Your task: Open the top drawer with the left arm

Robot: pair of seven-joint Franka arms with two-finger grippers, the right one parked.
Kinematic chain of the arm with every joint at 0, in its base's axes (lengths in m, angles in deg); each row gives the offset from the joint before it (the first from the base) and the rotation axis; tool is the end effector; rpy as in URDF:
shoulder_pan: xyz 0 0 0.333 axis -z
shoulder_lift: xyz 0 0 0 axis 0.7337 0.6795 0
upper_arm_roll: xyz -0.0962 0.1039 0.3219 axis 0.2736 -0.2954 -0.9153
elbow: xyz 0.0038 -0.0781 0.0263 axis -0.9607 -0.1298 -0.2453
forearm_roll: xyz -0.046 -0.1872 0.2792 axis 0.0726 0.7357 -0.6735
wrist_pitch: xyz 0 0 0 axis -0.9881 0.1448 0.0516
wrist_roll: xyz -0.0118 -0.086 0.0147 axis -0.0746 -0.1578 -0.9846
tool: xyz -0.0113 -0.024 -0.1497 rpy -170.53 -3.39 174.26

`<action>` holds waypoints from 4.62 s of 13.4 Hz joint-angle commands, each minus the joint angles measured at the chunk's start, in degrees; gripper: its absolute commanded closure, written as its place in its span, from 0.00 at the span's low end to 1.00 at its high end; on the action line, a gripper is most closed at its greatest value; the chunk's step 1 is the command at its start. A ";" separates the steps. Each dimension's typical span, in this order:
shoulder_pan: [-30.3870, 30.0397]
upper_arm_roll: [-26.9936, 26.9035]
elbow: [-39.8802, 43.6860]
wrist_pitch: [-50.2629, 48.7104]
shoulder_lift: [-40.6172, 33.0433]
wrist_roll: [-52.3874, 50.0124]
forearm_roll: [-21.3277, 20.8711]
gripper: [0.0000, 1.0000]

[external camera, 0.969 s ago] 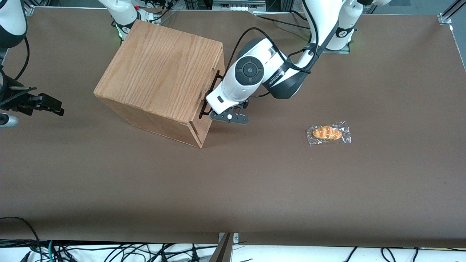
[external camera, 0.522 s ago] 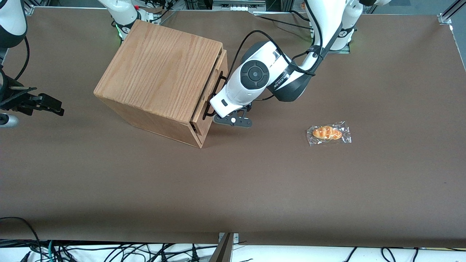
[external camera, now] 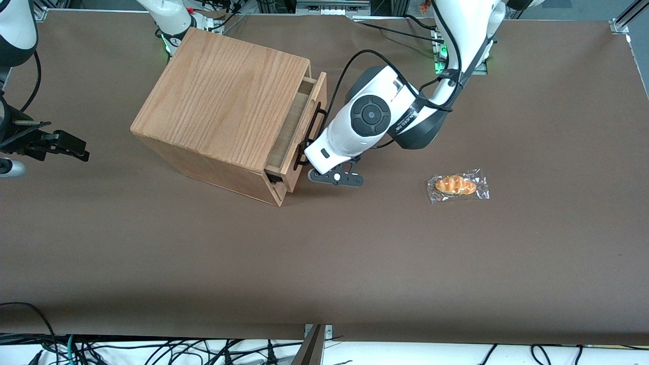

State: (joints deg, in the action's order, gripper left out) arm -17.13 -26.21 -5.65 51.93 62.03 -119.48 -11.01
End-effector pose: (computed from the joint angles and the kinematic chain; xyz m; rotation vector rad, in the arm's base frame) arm 0.5396 -0.4601 0.3877 2.8604 -0.0703 -0.2684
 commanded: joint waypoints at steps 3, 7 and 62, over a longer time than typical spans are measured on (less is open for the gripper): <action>-1.67 -0.24 -0.14 -1.73 -0.58 3.53 0.90 0.00; -3.25 -0.07 -0.14 -3.14 -0.93 3.80 0.81 0.00; -35.68 -1.82 1.27 -22.74 -18.16 20.66 -17.20 0.00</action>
State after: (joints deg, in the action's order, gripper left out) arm -51.55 -28.61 -4.79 30.20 44.41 -102.09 -26.15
